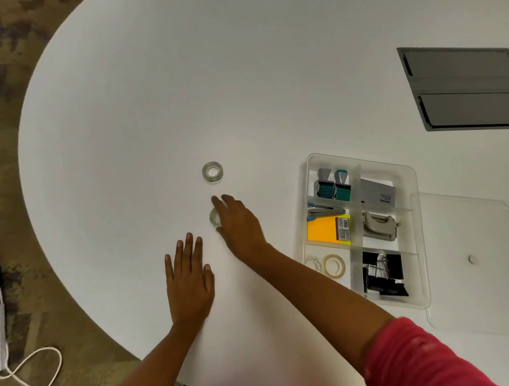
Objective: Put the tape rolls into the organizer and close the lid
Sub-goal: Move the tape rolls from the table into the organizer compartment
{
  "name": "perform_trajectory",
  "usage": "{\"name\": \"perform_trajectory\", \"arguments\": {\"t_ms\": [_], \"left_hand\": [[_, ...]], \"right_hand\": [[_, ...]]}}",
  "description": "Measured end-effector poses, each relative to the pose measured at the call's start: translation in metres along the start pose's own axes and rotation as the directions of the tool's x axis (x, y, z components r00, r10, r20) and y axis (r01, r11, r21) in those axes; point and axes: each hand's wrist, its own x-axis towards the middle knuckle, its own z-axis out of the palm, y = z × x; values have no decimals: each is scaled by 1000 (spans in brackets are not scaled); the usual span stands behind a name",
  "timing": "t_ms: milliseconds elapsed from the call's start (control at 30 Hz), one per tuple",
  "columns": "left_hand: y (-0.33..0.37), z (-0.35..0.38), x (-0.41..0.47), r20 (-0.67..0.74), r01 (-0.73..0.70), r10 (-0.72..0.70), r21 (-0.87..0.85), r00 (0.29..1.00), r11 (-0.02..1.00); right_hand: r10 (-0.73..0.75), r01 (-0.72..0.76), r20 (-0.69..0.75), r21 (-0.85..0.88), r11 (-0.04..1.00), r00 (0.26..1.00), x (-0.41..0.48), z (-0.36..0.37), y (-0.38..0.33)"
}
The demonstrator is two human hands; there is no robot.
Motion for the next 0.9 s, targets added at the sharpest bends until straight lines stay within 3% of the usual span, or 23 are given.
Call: {"name": "perform_trajectory", "arguments": {"t_ms": [267, 400, 633, 900], "left_hand": [[1, -1, 0, -3, -3, 3, -11, 1000, 1000], [1, -1, 0, 0, -1, 1, -12, 1000, 1000], [2, -1, -1, 22, 3, -4, 34, 1000, 999], [3, -2, 0, 12, 0, -1, 21, 1000, 1000]], "right_hand": [[0, -1, -6, -88, 996, 1000, 11, 13, -5], [30, -29, -42, 6, 1000, 999, -1, -4, -4], [138, -90, -227, 212, 973, 964, -61, -57, 19], [432, -420, -163, 103, 902, 887, -135, -68, 80]]}}
